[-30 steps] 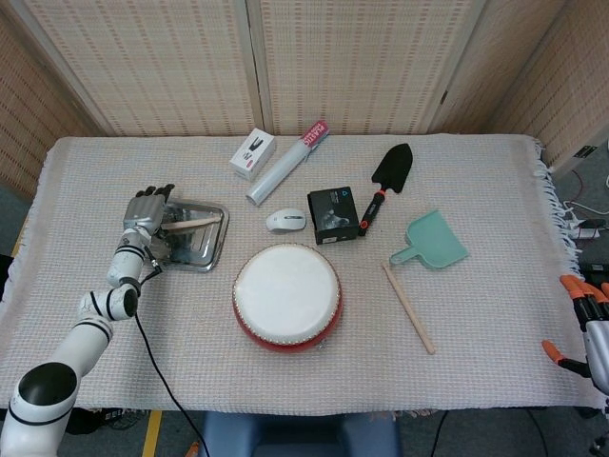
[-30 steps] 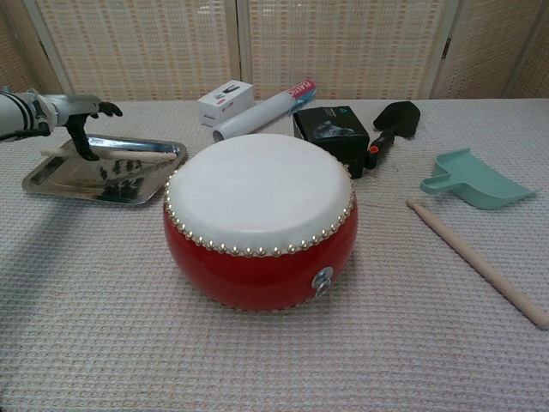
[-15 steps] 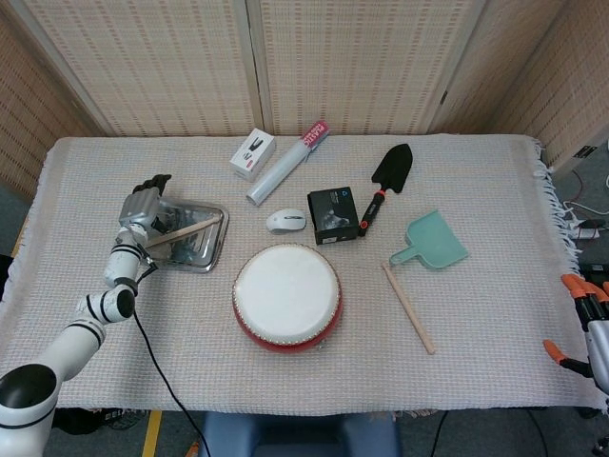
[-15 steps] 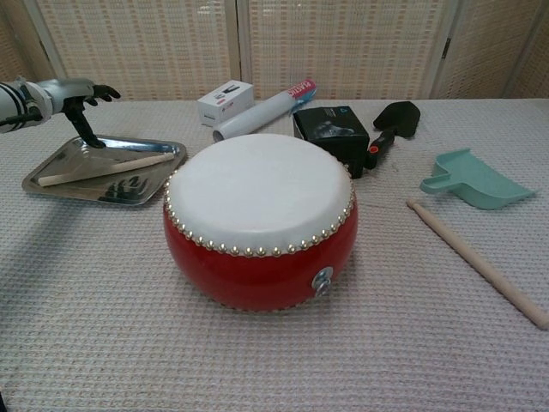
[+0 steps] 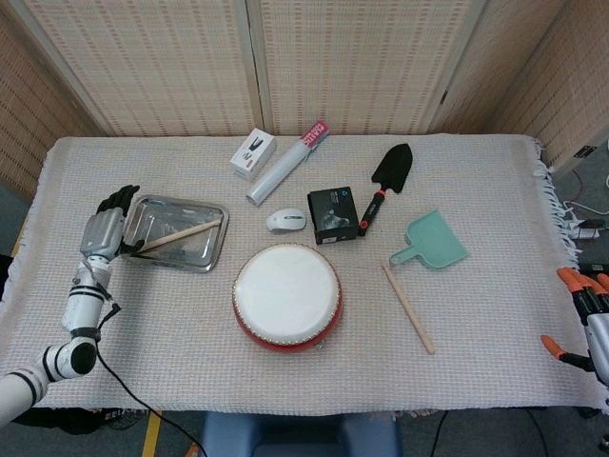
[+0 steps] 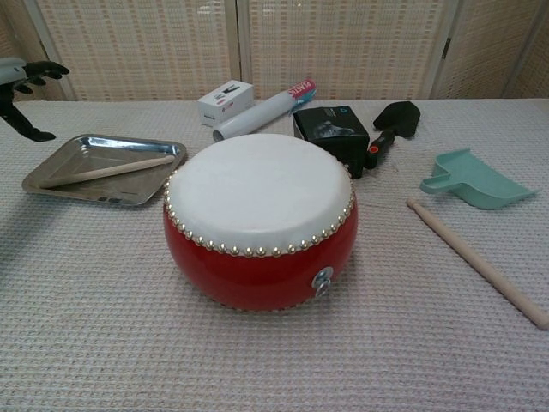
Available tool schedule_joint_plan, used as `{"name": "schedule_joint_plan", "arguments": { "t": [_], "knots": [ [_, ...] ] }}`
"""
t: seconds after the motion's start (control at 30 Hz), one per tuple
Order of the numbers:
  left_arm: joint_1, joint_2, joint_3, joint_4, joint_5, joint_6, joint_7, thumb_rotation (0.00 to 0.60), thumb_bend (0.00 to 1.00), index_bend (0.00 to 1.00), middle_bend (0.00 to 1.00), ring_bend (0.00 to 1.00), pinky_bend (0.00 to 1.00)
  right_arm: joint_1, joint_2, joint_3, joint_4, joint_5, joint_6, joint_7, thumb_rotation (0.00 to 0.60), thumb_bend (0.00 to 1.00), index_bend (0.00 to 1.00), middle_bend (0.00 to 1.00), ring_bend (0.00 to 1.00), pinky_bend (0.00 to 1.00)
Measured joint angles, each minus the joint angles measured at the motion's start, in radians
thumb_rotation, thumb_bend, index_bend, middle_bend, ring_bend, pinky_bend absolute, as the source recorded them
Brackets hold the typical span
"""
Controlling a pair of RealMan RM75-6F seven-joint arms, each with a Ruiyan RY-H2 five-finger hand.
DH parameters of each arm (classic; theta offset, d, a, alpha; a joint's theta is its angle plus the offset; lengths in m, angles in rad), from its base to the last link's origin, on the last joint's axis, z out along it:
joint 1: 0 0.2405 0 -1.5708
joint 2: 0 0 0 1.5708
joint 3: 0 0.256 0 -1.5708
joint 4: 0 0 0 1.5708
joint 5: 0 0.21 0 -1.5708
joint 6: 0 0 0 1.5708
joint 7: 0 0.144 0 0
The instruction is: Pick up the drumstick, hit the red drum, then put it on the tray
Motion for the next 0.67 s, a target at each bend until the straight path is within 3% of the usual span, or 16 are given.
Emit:
{"name": "schedule_joint_plan", "arguments": {
  "t": [0.13, 0.27, 0.43, 0.67],
  "knots": [
    [0.12, 0.098, 0.055, -0.22, 0.027, 0.16, 0.05, 0.6, 0.25, 0.03, 0.02, 0.0, 0.08, 0.006, -0.02, -0.004, 0.026, -0.028, 0.006, 0.023, 0.6, 0.2, 0.1, 0.06, 0.0, 0.0],
    [0.238, 0.163, 0.127, -0.355, 0.094, 0.321, 0.084, 0.6, 0.25, 0.04, 0.01, 0.0, 0.08, 0.009, -0.047, -0.013, 0.057, -0.056, 0.017, 0.027, 0.6, 0.2, 0.1, 0.06, 0.0, 0.0],
    [0.366, 0.206, 0.218, -0.452, 0.23, 0.488, 0.098, 0.6, 0.25, 0.04, 0.01, 0.0, 0.07, 0.007, -0.076, -0.019, 0.075, -0.083, 0.048, 0.003, 0.6, 0.2, 0.08, 0.06, 0.0, 0.0],
    [0.467, 0.215, 0.289, -0.514, 0.359, 0.638, 0.108, 0.6, 0.25, 0.04, 0.01, 0.0, 0.07, 0.0, -0.078, -0.027, 0.064, -0.079, 0.05, 0.018, 0.6, 0.2, 0.07, 0.06, 0.0, 0.0]
  ]
}}
